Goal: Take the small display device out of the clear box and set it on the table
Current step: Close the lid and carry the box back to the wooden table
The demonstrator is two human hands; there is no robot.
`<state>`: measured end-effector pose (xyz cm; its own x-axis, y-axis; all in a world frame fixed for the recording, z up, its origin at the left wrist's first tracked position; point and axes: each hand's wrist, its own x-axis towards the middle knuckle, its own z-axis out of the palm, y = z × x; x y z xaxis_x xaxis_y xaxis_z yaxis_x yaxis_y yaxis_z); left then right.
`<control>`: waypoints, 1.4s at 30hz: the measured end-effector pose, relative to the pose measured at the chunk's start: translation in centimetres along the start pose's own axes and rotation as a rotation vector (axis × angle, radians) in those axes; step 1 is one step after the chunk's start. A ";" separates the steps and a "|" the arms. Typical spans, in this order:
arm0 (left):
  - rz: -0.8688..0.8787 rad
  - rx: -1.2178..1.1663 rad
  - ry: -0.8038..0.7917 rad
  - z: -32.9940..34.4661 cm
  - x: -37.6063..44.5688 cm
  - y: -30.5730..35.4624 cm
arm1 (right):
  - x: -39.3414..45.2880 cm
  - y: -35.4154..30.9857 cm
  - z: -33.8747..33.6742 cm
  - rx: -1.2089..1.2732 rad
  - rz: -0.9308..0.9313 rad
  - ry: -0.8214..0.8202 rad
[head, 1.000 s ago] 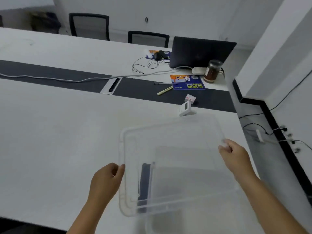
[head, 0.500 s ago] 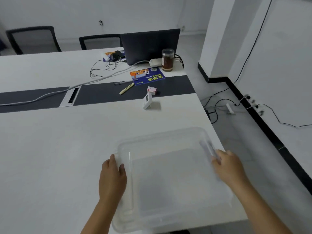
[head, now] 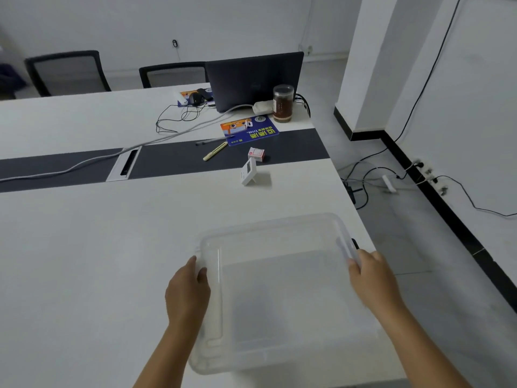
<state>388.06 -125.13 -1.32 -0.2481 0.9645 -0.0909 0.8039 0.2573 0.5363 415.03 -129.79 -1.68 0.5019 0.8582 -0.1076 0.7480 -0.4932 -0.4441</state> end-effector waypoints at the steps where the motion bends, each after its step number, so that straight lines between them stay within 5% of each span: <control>1: 0.006 0.008 -0.009 0.0 0.4 0.1 | 0.2 -0.1 0.1 -0.001 0.002 0.004; 6: 0.096 0.095 -0.040 0.2 1.4 0.9 | 0.9 0.2 0.6 0.039 0.027 0.016; 11: 0.449 0.312 -0.088 2.7 0.1 1.2 | 0.0 1.3 -0.4 0.279 0.267 -0.253; 14: 0.583 0.412 -0.180 4.2 -1.0 1.2 | -0.9 1.7 -0.5 0.451 0.354 -0.243; 20: 0.578 0.367 -0.242 4.2 -1.1 1.0 | -2.0 0.5 0.2 0.100 0.260 0.010; 42: 0.565 0.336 -0.220 4.6 -1.1 1.3 | -2.4 0.4 0.2 -0.074 -0.027 0.124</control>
<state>391.85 -125.56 -4.35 0.3443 0.9369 -0.0612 0.9104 -0.3172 0.2656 414.02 -132.06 -1.79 0.5278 0.8492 0.0166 0.7896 -0.4834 -0.3780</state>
